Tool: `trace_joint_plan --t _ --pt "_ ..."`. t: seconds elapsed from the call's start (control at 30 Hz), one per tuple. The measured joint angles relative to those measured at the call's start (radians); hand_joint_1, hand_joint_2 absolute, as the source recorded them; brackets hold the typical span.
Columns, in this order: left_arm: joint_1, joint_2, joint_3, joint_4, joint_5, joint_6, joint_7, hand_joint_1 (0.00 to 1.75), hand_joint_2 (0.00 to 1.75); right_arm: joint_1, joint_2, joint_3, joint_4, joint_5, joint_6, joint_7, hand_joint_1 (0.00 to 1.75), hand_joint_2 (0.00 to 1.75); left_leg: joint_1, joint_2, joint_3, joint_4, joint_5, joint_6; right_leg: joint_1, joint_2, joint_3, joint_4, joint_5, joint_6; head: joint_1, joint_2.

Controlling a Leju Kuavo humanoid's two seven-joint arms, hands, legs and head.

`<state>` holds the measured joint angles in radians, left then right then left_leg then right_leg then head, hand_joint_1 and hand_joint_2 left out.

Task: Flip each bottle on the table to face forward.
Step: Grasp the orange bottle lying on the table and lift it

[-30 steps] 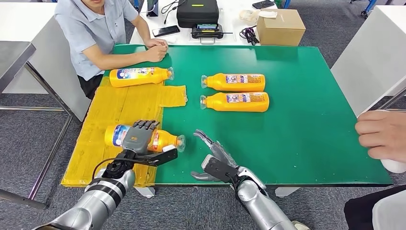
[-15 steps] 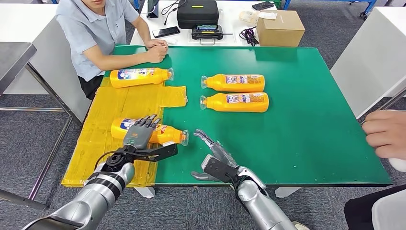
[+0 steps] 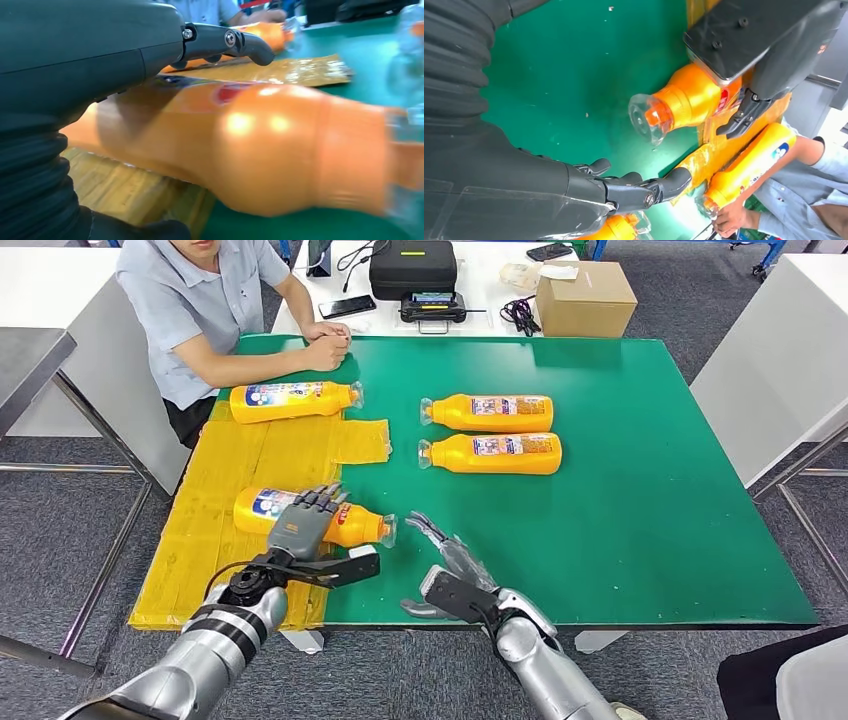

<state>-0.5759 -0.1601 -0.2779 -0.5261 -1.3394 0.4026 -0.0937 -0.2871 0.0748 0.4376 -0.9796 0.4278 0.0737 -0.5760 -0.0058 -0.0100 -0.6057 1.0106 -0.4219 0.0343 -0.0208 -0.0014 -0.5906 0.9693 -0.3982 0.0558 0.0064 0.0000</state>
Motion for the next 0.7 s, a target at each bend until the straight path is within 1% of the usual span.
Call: trace_joint_plan --t 0.13,0.23,0.33,0.5,0.7 --pt "0.014 -0.004 -0.026 -0.029 0.000 -0.004 0.008 0.00 1.75 0.006 0.000 -0.004 0.000 0.002 -0.003 0.000 0.00 1.75 0.000 0.000 0.000 0.000 0.000 0.000 0.000 0.000 0.000 0.000 0.000 0.000 0.000 0.000" --pt "0.030 -0.002 -0.052 -0.061 0.000 0.017 0.002 0.00 1.75 0.010 -0.001 -0.006 0.000 0.007 -0.007 0.000 0.00 1.75 0.000 0.000 0.000 0.000 0.000 0.000 0.000 0.000 -0.001 0.000 0.000 0.000 0.000 0.000" --pt "0.067 0.001 -0.096 -0.143 -0.009 0.034 0.005 0.00 1.75 0.019 -0.003 -0.013 0.000 0.014 -0.015 0.000 0.00 1.75 0.000 0.000 -0.002 0.000 0.000 0.000 0.000 0.000 -0.002 0.000 0.000 0.000 0.000 0.000" --pt "0.128 0.014 -0.173 -0.299 -0.037 0.051 0.032 0.00 1.75 0.037 -0.005 -0.025 -0.001 0.019 -0.023 -0.004 0.00 1.75 0.000 0.000 -0.004 0.000 0.000 0.000 0.000 0.000 -0.003 0.000 0.000 0.000 0.000 0.000" --pt "0.189 0.033 -0.248 -0.456 -0.084 0.095 0.065 0.00 1.75 0.051 -0.010 -0.037 -0.007 0.022 -0.030 -0.006 0.00 1.75 0.000 0.000 -0.005 0.000 0.000 0.000 0.000 0.000 -0.005 0.000 0.000 0.000 0.000 0.000"
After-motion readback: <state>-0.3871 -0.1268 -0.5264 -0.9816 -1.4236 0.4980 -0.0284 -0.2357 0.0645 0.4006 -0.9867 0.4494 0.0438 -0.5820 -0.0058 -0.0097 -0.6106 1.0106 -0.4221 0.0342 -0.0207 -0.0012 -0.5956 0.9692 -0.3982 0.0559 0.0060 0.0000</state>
